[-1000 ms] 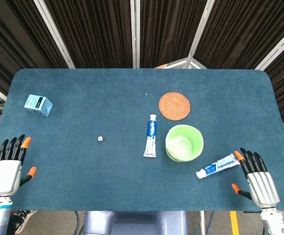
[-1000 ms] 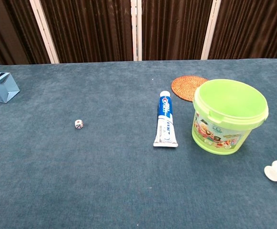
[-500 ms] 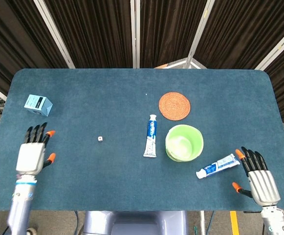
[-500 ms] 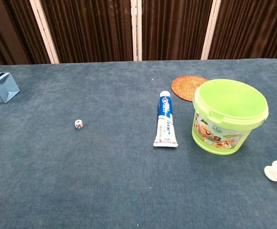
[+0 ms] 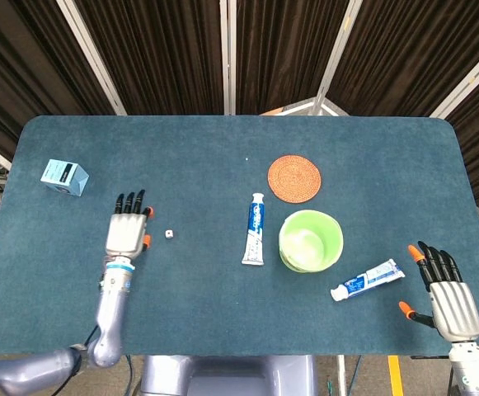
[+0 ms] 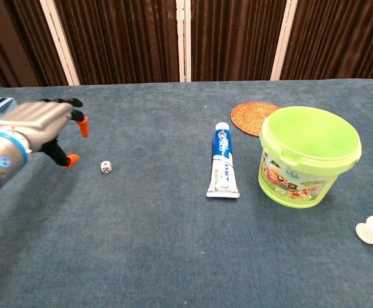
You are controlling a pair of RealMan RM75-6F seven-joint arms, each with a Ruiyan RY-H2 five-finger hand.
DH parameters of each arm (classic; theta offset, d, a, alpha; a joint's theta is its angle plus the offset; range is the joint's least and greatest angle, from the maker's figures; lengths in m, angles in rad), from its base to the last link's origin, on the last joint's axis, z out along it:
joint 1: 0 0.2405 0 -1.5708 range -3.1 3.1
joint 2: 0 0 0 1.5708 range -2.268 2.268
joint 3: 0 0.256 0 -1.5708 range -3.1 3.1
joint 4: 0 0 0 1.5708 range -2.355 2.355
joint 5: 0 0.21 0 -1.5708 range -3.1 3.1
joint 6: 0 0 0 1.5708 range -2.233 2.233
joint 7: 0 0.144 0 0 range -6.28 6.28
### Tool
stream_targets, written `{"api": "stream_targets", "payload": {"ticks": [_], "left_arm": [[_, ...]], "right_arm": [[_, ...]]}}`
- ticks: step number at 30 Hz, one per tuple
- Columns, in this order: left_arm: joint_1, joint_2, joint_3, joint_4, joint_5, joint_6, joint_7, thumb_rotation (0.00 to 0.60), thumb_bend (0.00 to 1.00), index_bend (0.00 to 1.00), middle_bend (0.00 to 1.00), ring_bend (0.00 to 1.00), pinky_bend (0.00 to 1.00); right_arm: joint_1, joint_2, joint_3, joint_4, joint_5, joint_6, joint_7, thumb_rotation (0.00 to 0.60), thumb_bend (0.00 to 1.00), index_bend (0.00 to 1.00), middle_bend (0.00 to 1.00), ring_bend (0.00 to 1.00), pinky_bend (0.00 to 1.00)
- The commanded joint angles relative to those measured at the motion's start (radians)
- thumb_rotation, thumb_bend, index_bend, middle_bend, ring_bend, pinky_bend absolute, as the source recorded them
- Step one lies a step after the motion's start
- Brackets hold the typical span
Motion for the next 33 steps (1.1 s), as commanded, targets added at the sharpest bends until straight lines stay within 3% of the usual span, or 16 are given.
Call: {"api": "stream_targets", "payload": {"ticks": [1,26,33], "left_arm": [[-0.028,-0.033,0.002,0.028,-0.022,-0.003,0.022,0.6,0.36,0.38,0.0,0.0,0.0],[-0.135,-0.16,0.02,0.199,-0.121,-0.019,0.047,0.6,0.36,0.4,0.0,0.0,0.0],[-0.147,-0.173,0.027,0.218,-0.126,-0.016,0.043,0.6,0.44,0.42,0.0,0.0,0.0]], "right_arm": [[0.0,0.003,0.001,-0.002,0.001,0.001,0.003,0.6,0.08,0.0,0.0,0.0,0.0],[-0.005,0.017,-0.001,-0.013,-0.004,0.01,0.028,0.6,0.08,0.0,0.0,0.0,0.0],[-0.005,0.018,0.0,-0.012,-0.002,0.009,0.03,0.6,0.08,0.0,0.0,0.0,0.0]]}}
